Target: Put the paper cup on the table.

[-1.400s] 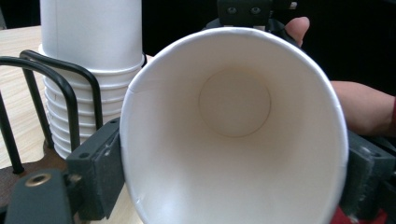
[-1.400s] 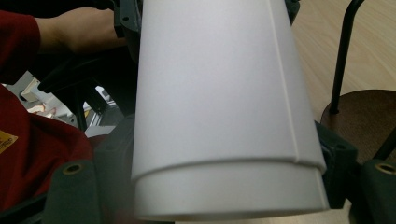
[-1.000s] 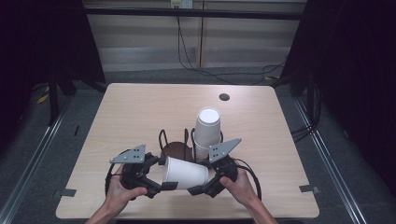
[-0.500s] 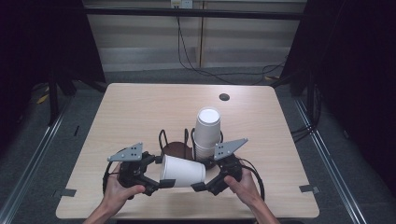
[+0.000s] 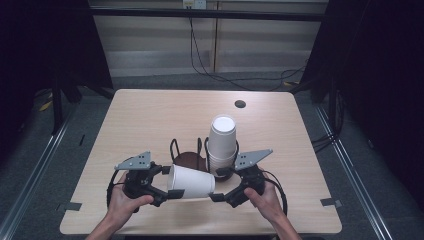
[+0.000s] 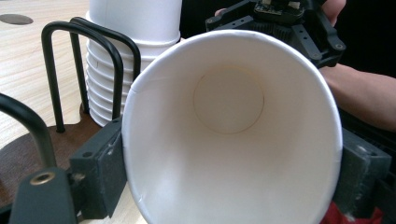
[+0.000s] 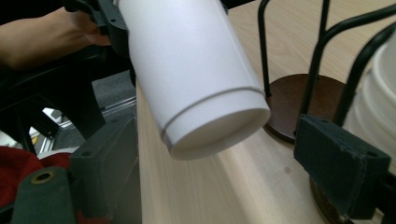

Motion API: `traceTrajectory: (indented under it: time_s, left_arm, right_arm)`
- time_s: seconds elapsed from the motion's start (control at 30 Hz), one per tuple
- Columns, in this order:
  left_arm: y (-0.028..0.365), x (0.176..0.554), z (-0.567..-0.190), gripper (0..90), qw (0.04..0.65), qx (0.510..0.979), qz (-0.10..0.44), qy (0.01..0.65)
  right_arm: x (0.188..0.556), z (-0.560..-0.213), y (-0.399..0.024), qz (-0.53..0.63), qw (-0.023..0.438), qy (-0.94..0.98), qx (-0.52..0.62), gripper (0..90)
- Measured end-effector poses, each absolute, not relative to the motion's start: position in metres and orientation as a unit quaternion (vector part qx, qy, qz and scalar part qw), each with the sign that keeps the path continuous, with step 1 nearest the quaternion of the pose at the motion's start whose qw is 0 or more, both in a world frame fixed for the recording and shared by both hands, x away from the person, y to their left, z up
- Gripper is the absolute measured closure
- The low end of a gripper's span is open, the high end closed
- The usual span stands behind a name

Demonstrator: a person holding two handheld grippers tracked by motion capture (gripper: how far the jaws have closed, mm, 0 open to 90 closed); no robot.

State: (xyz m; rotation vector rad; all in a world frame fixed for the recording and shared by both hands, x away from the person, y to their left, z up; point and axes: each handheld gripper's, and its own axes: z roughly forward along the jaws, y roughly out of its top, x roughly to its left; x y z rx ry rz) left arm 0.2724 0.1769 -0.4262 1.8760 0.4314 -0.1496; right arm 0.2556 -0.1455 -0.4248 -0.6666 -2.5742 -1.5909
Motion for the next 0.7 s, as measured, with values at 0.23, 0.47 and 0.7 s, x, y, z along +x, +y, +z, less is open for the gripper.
traceTrajectory:
  time_s: [0.23,0.47,0.7]
  left_arm:
    - [0.180,0.272,-0.427,14.5,0.543,0.815,-0.068,0.191]
    - [0.192,0.276,-0.420,14.6,0.519,0.828,-0.064,0.201]
    - [0.206,0.276,-0.418,14.6,0.495,0.843,-0.057,0.202]
  right_arm:
    - [0.257,-0.426,-0.152,-0.513,-0.009,-0.823,-0.244,14.0]
    - [0.255,-0.427,-0.156,-0.505,-0.037,-0.820,-0.266,14.0]
    - [0.255,-0.427,-0.157,-0.505,-0.041,-0.816,-0.276,14.1]
